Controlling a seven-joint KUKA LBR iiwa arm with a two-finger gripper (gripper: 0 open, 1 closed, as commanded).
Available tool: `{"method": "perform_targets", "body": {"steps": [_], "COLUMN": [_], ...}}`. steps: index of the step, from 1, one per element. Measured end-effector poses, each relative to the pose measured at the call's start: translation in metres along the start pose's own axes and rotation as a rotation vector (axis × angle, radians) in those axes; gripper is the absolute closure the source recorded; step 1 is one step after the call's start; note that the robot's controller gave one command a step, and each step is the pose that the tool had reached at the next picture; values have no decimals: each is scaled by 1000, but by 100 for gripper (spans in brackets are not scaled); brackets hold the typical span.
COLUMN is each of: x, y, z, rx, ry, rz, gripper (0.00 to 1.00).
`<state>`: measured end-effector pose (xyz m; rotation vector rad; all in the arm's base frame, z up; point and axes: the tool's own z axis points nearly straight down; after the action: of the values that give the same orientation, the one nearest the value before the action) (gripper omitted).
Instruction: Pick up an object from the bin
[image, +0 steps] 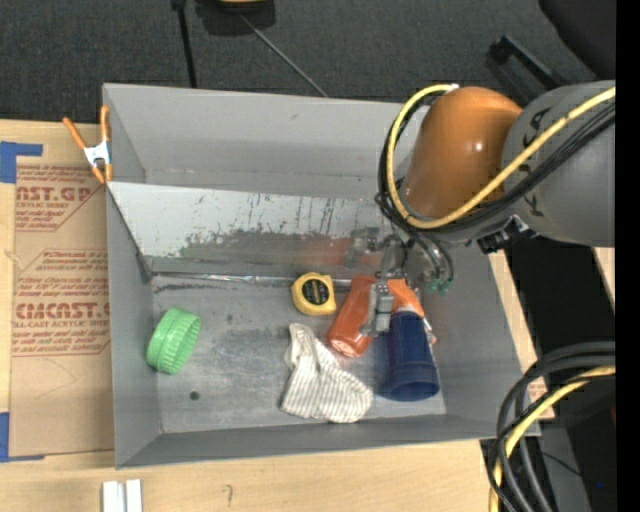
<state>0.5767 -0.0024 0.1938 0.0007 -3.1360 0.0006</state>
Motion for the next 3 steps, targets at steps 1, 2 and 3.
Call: {"method": "perform_targets", "body": {"steps": [1, 2, 3], "x": [-1, -4, -3], "y": [0, -30, -40], "z": [-5, 34, 47], "rx": [0, -1, 1], "ry": [-8, -15, -12], "rz": [0, -66, -77], "gripper": [0, 0, 0]}}
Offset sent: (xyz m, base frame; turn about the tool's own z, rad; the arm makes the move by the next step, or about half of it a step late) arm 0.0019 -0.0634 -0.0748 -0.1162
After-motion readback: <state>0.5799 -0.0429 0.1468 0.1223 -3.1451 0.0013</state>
